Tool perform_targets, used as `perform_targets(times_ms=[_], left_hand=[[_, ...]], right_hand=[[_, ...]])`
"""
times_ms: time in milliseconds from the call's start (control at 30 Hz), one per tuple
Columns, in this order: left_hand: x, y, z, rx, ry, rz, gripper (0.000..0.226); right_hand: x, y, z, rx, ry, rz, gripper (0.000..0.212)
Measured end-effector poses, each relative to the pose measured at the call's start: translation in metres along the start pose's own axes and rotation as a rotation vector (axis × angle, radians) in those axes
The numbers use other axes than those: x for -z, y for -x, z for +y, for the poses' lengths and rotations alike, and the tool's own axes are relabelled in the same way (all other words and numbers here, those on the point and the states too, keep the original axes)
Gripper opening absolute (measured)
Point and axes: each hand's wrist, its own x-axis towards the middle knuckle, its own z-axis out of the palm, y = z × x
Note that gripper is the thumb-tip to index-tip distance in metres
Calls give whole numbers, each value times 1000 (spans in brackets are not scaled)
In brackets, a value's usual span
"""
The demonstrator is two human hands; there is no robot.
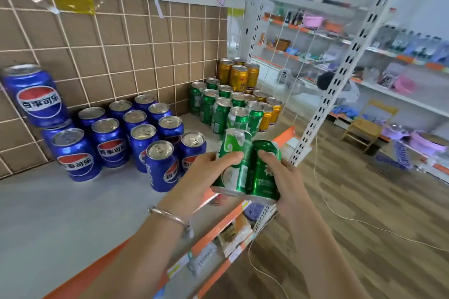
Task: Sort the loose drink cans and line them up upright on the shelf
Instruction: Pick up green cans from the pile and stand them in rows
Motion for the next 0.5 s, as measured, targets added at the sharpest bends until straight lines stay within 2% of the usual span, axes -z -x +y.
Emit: perform_targets(times_ms=[67, 200, 300, 400, 500], left_hand=[[0, -15, 11, -59, -98, 66, 21], [11, -44, 40, -149, -374, 128, 39], [24, -63, 64, -169, -431, 226, 47], [36, -83, 89, -212, -441, 296, 60], [53, -104, 110, -237, -479, 279, 53]], right_hand=[[-4, -22, -6, 6, 27, -11, 33], [-19, -65, -27, 39, 83, -88, 33], [-37, -99, -50, 62, 102, -199, 24], [-62, -138, -72, 90, 202, -350, 42], [-89, -175, -93, 178, 290, -480, 50]])
